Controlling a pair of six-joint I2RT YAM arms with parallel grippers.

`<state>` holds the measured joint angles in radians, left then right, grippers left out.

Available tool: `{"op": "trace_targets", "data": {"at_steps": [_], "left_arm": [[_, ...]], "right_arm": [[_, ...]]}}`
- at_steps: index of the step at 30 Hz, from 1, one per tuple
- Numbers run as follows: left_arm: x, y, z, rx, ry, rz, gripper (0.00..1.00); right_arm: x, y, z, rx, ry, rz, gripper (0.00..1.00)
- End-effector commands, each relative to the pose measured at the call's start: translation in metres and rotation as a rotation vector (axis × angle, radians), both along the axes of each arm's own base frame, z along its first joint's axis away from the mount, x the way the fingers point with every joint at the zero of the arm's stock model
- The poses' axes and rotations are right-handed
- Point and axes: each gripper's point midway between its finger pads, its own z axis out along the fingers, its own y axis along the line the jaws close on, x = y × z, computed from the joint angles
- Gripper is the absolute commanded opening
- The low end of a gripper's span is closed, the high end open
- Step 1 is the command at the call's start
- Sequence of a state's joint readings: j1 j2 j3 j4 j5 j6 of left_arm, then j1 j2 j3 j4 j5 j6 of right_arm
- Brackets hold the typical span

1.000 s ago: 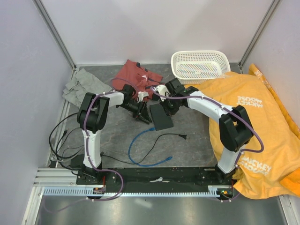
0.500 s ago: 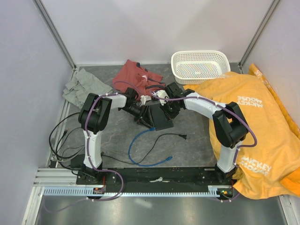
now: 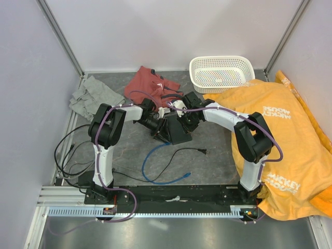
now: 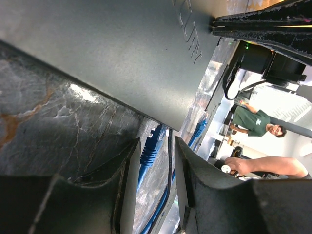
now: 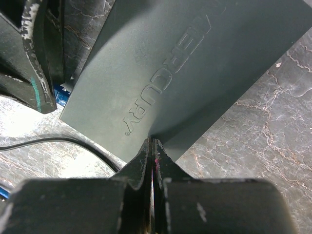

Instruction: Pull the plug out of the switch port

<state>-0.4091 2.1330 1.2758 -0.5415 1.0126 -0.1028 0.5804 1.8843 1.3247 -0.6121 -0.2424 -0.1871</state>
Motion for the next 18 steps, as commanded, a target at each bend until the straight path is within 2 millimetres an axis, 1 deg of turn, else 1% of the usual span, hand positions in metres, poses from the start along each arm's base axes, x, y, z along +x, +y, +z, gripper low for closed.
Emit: {"op": "trace_targets", "data": {"at_steps": [1, 4, 10, 18], "left_arm": [[0.001, -0.006, 0.003, -0.015, -0.073, -0.036, 0.40], [0.001, -0.006, 0.001, -0.010, -0.065, -0.034, 0.37], [0.004, -0.005, -0.004, 0.013, -0.062, -0.024, 0.33], [0.008, -0.006, -0.011, 0.095, -0.084, -0.004, 0.36]], "right_arm": [[0.003, -0.001, -0.015, -0.027, 0.002, -0.008, 0.00], [0.005, -0.002, -0.015, -0.031, -0.005, -0.013, 0.00], [0.001, -0.004, -0.017, -0.040, -0.002, -0.010, 0.00], [0.001, 0.002, -0.017, -0.038, -0.003, -0.002, 0.00]]}}
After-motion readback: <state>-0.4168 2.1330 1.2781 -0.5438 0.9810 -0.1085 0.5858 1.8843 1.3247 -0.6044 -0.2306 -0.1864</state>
